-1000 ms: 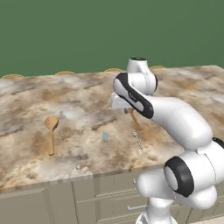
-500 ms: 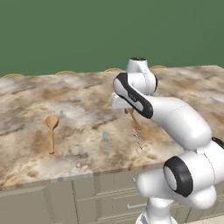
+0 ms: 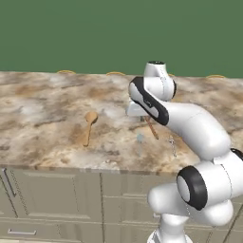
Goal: Organize the utensils by type. Pick up the wooden spoons from the counter and place them in the open cabinet. Then pick up the metallic utensils from the counter and place them in the open drawer.
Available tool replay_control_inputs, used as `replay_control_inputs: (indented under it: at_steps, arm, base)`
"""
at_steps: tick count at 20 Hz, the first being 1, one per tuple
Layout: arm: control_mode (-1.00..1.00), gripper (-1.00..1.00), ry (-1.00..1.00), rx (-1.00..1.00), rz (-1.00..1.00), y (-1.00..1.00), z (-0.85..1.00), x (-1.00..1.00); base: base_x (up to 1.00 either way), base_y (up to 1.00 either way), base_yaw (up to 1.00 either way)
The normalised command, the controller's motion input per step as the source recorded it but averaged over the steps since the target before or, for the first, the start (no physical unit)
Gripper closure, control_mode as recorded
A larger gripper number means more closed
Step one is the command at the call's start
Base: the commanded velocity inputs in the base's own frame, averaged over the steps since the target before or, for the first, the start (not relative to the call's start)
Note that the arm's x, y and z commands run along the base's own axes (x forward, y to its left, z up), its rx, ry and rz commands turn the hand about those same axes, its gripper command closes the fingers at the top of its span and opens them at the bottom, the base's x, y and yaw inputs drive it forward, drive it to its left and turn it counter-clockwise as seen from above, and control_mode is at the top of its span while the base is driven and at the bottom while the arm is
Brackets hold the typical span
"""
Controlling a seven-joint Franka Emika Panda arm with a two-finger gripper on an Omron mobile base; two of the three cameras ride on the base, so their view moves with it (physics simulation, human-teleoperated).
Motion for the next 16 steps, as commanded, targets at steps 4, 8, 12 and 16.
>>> replay_control_inputs:
  at_steps: [4,8,12,16]
  arm:
    - [1.00,1.00,0.00,0.00,0.00,0.00,0.00,0.00]
    - [1.00,1.00,0.00,0.00,0.00,0.00,0.00,0.00]
    - [1.00,1.00,0.00,0.00,0.00,0.00,0.00,0.00]
    - [1.00,1.00,0.00,0.00,0.00,0.00,0.00,0.00]
  base:
    - [-0.21,-0.07,0.68]
    - [-0.19,-0.04,0.79]
    - [-0.11,-0.07,0.74]
    - [0.00,-0.02,0.66]
